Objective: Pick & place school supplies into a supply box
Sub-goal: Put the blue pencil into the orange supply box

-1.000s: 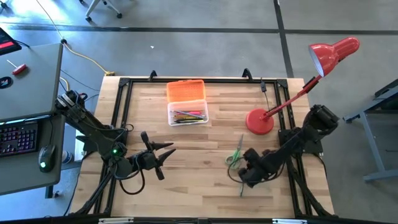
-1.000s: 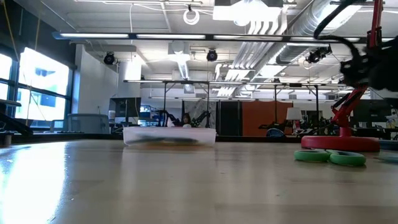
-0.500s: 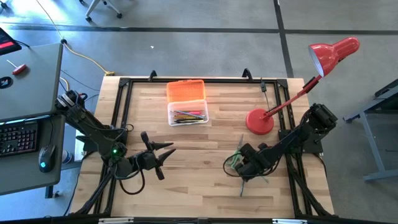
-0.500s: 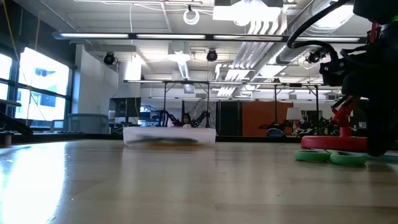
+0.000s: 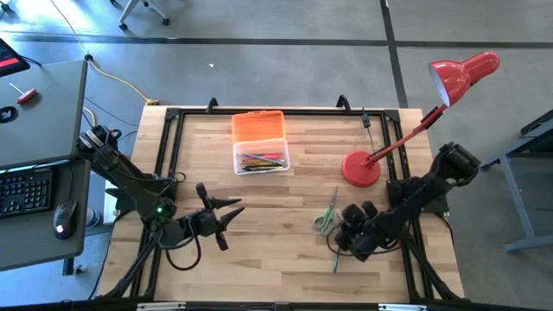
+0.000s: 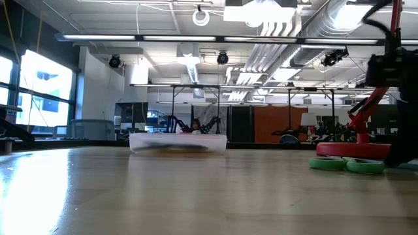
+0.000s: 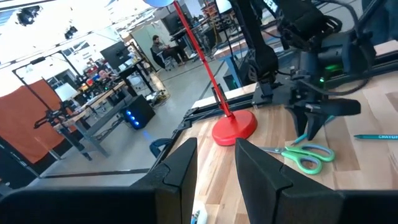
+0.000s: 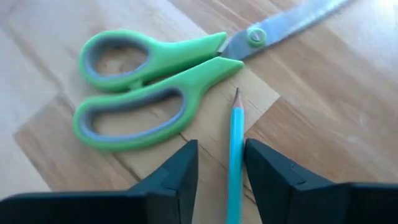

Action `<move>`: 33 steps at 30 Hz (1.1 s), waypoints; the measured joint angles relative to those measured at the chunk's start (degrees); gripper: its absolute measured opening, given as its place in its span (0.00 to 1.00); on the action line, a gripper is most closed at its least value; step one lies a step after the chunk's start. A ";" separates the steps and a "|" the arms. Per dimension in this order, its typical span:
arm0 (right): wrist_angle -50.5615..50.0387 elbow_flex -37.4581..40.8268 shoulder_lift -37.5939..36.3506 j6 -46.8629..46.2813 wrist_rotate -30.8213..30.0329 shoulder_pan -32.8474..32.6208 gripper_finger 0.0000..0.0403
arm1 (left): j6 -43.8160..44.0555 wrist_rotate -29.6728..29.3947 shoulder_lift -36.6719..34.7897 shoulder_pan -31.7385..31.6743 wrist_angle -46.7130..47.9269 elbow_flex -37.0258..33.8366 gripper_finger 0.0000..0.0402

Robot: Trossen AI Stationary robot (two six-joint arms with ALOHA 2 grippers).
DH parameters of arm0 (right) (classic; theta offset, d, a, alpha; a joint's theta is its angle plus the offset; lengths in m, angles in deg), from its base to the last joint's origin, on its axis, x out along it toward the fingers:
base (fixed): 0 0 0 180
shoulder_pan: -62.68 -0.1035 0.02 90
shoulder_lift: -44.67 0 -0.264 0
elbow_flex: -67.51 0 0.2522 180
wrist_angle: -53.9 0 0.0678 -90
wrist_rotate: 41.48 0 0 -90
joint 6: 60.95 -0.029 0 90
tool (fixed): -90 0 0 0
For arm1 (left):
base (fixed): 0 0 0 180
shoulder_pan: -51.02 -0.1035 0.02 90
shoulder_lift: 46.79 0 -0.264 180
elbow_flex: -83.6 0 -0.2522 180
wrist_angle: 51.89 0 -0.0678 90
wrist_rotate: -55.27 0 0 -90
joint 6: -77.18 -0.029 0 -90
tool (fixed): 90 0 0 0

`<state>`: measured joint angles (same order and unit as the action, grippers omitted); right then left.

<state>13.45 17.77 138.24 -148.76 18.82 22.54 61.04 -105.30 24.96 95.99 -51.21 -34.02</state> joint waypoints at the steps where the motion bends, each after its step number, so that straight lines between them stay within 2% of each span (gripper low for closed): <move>1: 0.03 0.34 0.19 1.55 -1.24 -1.02 0.28 | 0.00 0.00 -0.02 0.00 -0.02 0.00 0.35; 8: 3.84 2.24 1.52 4.34 -5.49 -4.64 0.22 | 0.15 -0.07 -0.02 0.00 -0.21 0.00 0.35; 16: 10.73 2.29 8.60 5.82 -16.05 -5.58 0.21 | 0.17 -0.09 -0.02 0.00 -0.34 0.00 0.35; 28: 10.26 2.22 8.86 8.78 -15.79 -4.38 0.20 | -0.01 -0.07 -0.02 0.00 -0.23 0.00 0.35; 30: 10.18 2.22 8.86 8.81 -15.71 -4.34 0.16 | -0.02 -0.07 -0.02 0.00 -0.13 0.00 0.35; 33: 9.86 2.22 8.86 8.81 -15.82 -4.13 0.06 | -0.04 -0.04 -0.02 0.00 0.01 0.00 0.35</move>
<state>23.31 19.99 147.10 -139.95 3.00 18.41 61.00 -105.34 24.93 95.99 -51.21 -34.02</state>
